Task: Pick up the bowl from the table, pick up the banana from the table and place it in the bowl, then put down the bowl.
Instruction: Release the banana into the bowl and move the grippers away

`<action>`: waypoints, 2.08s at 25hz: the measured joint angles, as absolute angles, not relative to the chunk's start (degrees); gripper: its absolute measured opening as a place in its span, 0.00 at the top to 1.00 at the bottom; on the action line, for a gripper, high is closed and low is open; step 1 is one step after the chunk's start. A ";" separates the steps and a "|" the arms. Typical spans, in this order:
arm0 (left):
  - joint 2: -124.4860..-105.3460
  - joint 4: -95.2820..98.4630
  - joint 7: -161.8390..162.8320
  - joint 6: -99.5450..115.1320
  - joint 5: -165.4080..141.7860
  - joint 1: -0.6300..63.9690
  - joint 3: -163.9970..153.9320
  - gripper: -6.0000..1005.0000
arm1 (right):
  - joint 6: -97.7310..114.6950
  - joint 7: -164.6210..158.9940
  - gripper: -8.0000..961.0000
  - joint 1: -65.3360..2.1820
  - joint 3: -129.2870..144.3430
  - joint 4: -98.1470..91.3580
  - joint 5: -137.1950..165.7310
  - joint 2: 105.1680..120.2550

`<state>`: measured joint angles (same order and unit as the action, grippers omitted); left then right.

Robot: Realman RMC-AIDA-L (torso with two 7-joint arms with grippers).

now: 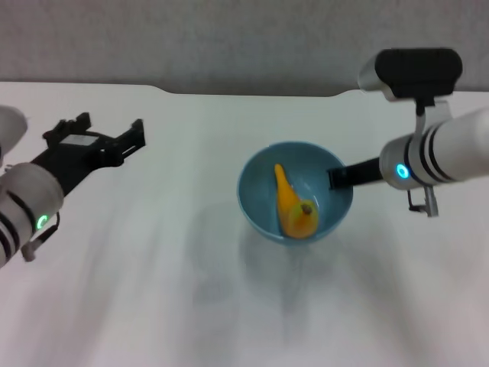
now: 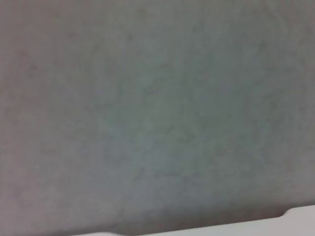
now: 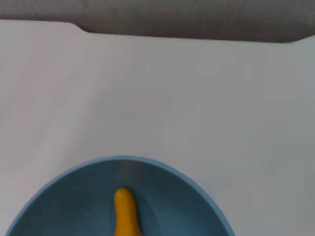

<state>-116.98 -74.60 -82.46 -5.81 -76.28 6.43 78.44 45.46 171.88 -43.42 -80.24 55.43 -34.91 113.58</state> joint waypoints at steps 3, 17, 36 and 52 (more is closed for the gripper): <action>-116.98 -74.01 -82.43 -5.67 -76.23 6.17 78.84 0.10 | 45.24 171.90 0.96 -46.55 -80.73 52.58 -37.15 113.31; -117.07 -72.72 -82.44 -5.60 -76.20 6.63 78.81 0.10 | 40.60 171.92 0.96 -48.63 -73.23 45.44 -44.14 114.72; -117.07 -73.11 -82.44 -5.44 -76.20 6.75 78.93 0.10 | 41.07 171.89 0.96 -47.79 -69.01 43.43 -46.15 115.13; -117.07 -72.74 -82.44 -5.36 -76.20 6.77 79.02 0.10 | 35.54 171.88 0.79 -45.10 -65.32 46.28 -43.34 114.93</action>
<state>-117.07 -72.74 -82.44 -5.36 -76.20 6.77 79.02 35.54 171.88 -45.10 -65.32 46.28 -43.34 114.93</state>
